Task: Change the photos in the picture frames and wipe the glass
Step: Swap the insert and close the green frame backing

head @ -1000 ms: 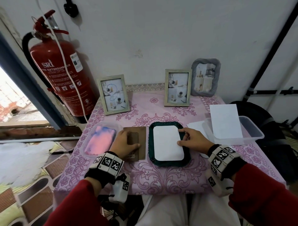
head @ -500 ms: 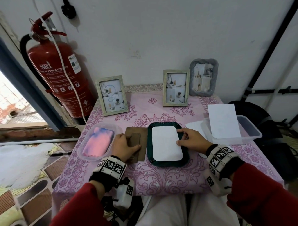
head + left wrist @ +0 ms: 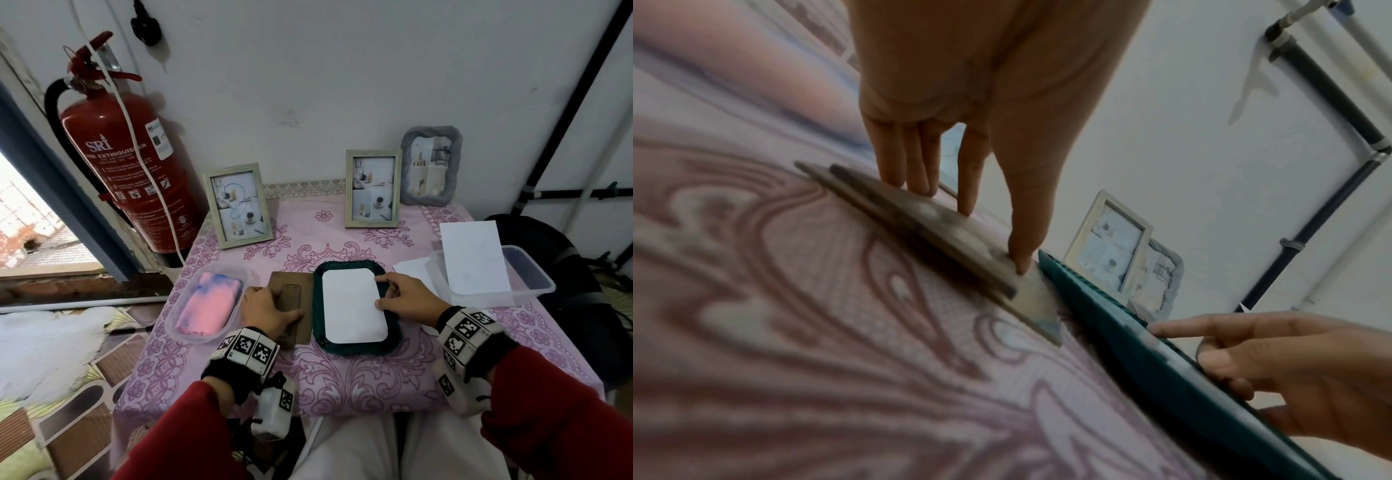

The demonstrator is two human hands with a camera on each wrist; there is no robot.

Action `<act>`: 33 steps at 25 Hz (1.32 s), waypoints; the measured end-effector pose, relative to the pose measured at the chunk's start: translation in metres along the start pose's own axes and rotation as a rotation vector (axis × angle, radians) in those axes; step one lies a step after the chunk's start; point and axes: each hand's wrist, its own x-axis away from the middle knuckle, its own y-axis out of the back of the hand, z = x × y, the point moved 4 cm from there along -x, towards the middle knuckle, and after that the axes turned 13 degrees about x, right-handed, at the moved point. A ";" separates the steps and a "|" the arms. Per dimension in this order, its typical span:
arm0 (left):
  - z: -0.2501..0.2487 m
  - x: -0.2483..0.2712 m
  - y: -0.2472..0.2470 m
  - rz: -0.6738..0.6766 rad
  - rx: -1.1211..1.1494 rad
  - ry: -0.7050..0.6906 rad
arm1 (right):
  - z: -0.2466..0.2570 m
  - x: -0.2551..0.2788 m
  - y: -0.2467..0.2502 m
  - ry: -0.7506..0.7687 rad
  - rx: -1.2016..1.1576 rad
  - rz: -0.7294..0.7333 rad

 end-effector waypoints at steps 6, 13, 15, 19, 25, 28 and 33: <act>-0.007 0.006 -0.006 -0.022 0.054 0.042 | -0.002 0.000 -0.001 -0.015 0.005 0.002; -0.013 -0.002 0.003 -0.012 0.291 -0.035 | -0.006 -0.004 0.001 0.004 0.026 -0.065; -0.015 -0.006 0.011 -0.014 0.375 -0.030 | -0.007 -0.004 0.002 0.017 0.056 -0.075; -0.019 -0.014 0.030 -0.024 0.337 -0.074 | -0.010 -0.005 0.004 0.017 0.100 -0.072; -0.026 -0.017 0.055 -0.128 0.405 -0.145 | -0.011 -0.006 0.002 -0.001 0.103 -0.069; -0.031 -0.015 0.063 -0.202 0.506 -0.167 | -0.011 -0.006 0.002 -0.005 0.101 -0.065; -0.042 -0.008 0.040 -0.050 0.732 -0.160 | -0.012 -0.007 0.002 -0.005 0.099 -0.071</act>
